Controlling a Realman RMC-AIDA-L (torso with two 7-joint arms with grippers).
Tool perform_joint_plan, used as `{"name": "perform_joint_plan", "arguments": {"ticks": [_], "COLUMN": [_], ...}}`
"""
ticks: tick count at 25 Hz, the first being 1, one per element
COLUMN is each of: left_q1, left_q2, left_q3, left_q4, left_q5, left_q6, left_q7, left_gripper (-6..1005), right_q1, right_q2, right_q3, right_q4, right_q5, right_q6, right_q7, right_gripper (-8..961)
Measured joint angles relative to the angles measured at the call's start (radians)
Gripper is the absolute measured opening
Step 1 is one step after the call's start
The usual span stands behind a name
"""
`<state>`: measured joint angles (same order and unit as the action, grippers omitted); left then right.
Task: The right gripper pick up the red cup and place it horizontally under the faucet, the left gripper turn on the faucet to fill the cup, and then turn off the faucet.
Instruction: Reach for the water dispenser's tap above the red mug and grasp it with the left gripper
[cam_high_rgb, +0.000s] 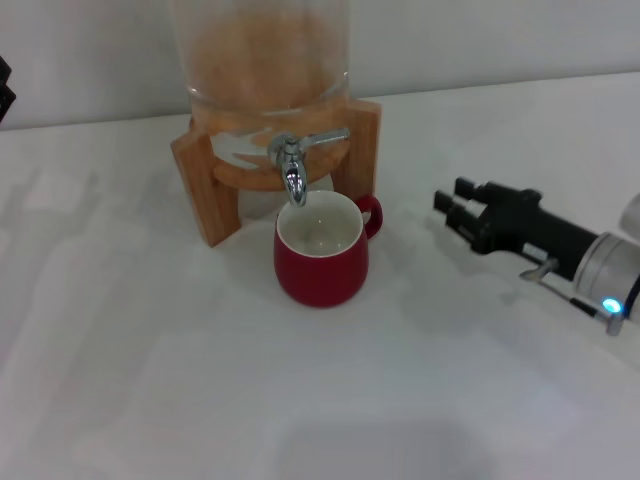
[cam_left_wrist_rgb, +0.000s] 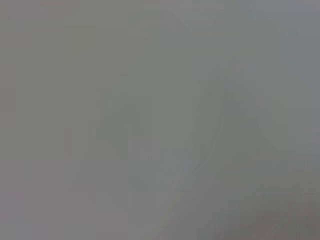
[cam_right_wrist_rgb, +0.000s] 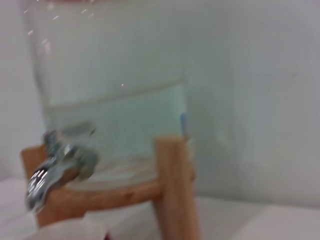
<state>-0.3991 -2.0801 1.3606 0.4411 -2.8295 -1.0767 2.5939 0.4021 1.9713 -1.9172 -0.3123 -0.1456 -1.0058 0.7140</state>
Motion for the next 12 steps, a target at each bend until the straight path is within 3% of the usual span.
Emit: {"name": "perform_joint_plan", "arguments": {"ticks": [4,12], "left_q1": [-0.003,-0.006], "left_q2": [0.000,-0.001], "left_q3": [0.000,-0.027], "left_q4": [0.000,-0.002], "left_q5": [-0.001,-0.001], "left_q6": [0.000,0.000], "left_q7": [0.002,0.003], "left_gripper": [830,830], "right_q1": [-0.009,0.001], "right_q2": [-0.007,0.000], "right_q3": [0.074,0.225], "right_q4": [0.001,0.001], "right_q5": [0.000,0.001], "right_q6": [-0.033,-0.040], "right_q7": [-0.029,-0.127], "right_gripper": [352,355]}}
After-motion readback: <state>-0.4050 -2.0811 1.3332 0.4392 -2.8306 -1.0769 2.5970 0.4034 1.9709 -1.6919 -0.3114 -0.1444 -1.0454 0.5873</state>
